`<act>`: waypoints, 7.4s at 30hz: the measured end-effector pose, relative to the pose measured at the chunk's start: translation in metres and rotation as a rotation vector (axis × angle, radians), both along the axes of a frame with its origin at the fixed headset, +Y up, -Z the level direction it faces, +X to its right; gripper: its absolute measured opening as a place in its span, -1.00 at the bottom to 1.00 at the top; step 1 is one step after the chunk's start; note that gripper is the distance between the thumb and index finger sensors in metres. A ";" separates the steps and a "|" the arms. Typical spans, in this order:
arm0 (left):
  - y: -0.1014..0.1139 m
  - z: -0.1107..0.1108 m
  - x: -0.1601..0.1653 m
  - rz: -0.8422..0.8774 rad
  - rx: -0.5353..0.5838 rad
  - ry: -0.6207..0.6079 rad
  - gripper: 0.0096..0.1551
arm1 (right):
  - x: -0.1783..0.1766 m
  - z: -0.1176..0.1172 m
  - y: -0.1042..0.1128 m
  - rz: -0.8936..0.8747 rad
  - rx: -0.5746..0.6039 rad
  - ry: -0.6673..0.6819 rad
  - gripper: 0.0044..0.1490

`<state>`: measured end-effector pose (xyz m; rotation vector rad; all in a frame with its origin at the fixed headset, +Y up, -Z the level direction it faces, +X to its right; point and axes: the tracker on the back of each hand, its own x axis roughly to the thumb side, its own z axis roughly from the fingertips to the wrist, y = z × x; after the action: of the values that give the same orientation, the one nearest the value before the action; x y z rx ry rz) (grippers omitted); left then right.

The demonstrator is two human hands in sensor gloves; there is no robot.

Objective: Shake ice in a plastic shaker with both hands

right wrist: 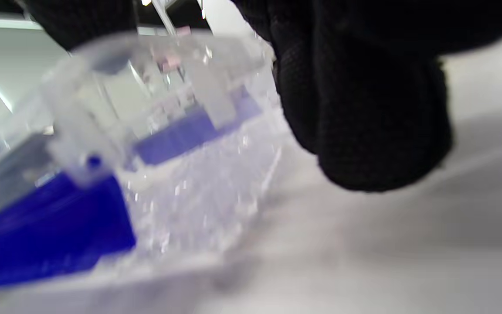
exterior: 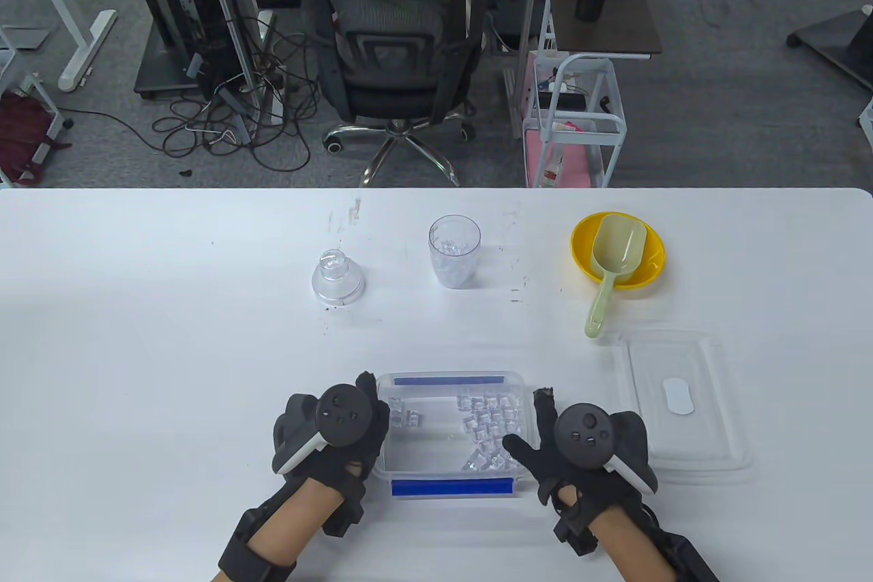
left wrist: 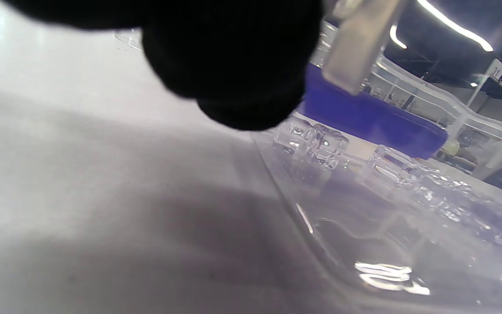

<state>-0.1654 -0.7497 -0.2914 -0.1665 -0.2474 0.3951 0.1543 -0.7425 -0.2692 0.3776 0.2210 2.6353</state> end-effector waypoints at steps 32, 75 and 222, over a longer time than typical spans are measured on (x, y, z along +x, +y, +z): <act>0.029 -0.009 -0.018 -0.114 0.059 0.010 -0.31 | 0.020 -0.010 -0.025 -0.849 -0.113 -0.189 -0.03; 0.009 0.001 0.006 0.117 -0.271 -0.183 -0.13 | 0.112 -0.029 -0.019 0.288 -0.288 -0.521 0.19; 0.005 -0.010 -0.009 0.329 -0.471 -0.161 -0.04 | -0.010 -0.006 -0.032 -0.507 -0.290 -0.122 0.08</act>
<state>-0.1749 -0.7449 -0.3018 -0.6264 -0.3389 0.7660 0.1443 -0.7745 -0.2754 0.1467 0.4028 2.0816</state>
